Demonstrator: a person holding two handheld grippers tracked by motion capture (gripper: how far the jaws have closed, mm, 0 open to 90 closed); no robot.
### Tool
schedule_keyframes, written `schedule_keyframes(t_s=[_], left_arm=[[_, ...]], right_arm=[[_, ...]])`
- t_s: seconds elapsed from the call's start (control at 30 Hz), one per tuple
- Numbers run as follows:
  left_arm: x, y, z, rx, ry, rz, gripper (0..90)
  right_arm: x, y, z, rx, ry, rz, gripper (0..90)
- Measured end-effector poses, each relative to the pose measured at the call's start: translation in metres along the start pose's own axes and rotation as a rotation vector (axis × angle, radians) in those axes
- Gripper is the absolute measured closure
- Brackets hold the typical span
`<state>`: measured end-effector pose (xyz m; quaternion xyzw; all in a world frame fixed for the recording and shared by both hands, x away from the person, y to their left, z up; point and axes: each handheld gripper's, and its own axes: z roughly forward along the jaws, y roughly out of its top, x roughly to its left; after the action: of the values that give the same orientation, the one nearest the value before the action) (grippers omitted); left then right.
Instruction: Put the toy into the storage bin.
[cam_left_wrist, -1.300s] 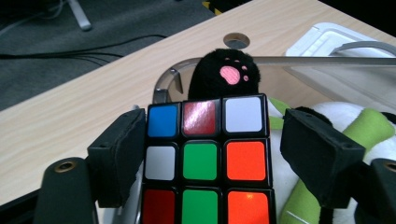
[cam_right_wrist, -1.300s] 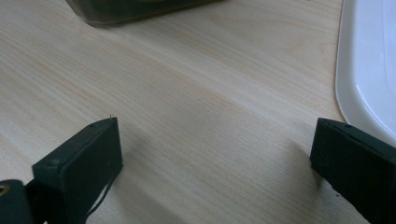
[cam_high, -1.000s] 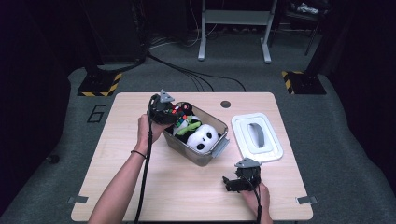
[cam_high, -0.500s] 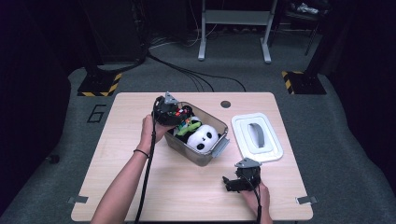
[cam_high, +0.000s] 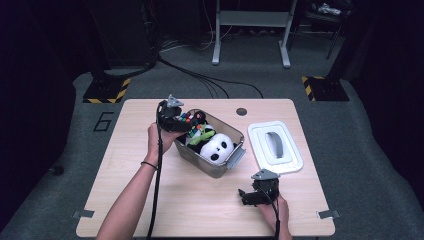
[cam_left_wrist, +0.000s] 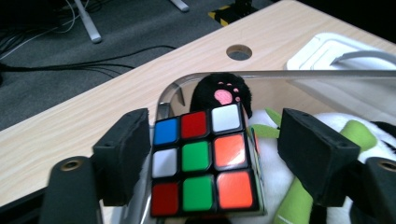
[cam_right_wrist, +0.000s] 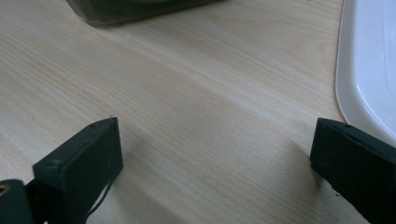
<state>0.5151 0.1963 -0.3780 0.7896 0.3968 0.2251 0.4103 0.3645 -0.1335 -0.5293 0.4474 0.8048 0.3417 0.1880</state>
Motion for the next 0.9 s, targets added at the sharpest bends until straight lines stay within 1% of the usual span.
schedule_keyframes(t_s=[0.1,0.17,0.2,0.23,0.27,0.33,0.37,0.4,0.43,0.5,0.6,0.63,0.67,0.7,0.73,0.77,0.8,0.83,0.87,0.9], left_arm=[[0.006,-0.003,-0.013,0.003,-0.010,-0.026,19.8],[0.009,-0.007,-0.019,0.013,-0.008,-0.032,17.8],[0.011,-0.010,-0.023,0.016,-0.014,-0.041,16.3],[0.013,-0.013,-0.026,0.015,-0.010,-0.045,15.5],[0.015,-0.016,-0.031,0.032,-0.011,-0.039,15.4],[0.019,-0.024,-0.037,0.026,-0.012,-0.056,14.9],[0.022,-0.028,-0.041,0.030,-0.009,-0.056,14.8],[0.023,-0.030,-0.044,0.030,-0.004,-0.062,14.0],[0.026,-0.036,-0.048,0.025,-0.004,-0.071,13.6],[0.028,-0.043,-0.054,0.021,0.001,-0.086,12.8],[0.031,-0.059,-0.062,0.034,0.006,-0.099,10.5],[0.032,-0.067,-0.064,0.038,0.010,-0.108,9.8],[0.033,-0.074,-0.065,0.044,0.015,-0.111,9.4],[0.033,-0.079,-0.066,0.047,0.017,-0.122,9.1],[0.034,-0.085,-0.066,0.054,0.015,-0.126,8.6],[0.034,-0.092,-0.067,0.062,0.015,-0.140,7.8],[0.035,-0.099,-0.066,0.071,0.016,-0.149,7.1],[0.035,-0.105,-0.066,0.079,0.017,-0.158,6.6],[0.035,-0.111,-0.065,0.086,0.020,-0.166,6.1],[0.036,-0.117,-0.064,0.096,0.019,-0.176,5.5]], right_arm=[[0.000,0.000,0.000,0.001,0.000,0.001,1.5],[0.000,0.000,0.000,0.000,0.000,0.001,1.5],[0.000,0.000,0.000,0.001,0.000,0.001,1.5],[0.000,0.000,0.000,0.001,0.000,0.001,1.5],[0.000,0.000,0.000,0.001,0.000,0.001,1.5],[0.000,0.000,0.000,0.000,0.000,0.001,1.5],[0.000,0.000,0.000,0.000,0.000,0.001,1.5],[-0.001,0.000,0.000,0.002,0.001,-0.016,1.5],[0.000,0.000,0.000,0.001,0.000,0.000,1.5],[0.000,0.000,0.000,0.001,0.000,0.001,1.5],[0.000,0.000,0.000,0.000,0.000,0.001,1.5],[-0.001,0.000,0.000,0.002,0.001,-0.015,1.5],[-0.001,0.000,0.000,0.002,0.001,-0.013,1.5],[-0.001,0.000,0.000,0.001,0.001,-0.013,1.5],[0.000,0.000,0.000,0.000,0.000,0.001,1.5],[0.000,0.000,0.000,0.000,0.001,0.000,1.5],[-0.001,0.000,0.000,0.002,0.002,-0.016,1.5],[-0.001,0.000,0.000,0.002,0.003,-0.013,1.5],[0.000,0.000,0.000,0.000,0.001,0.001,1.5],[0.000,0.000,0.000,0.001,0.002,-0.001,1.5]])
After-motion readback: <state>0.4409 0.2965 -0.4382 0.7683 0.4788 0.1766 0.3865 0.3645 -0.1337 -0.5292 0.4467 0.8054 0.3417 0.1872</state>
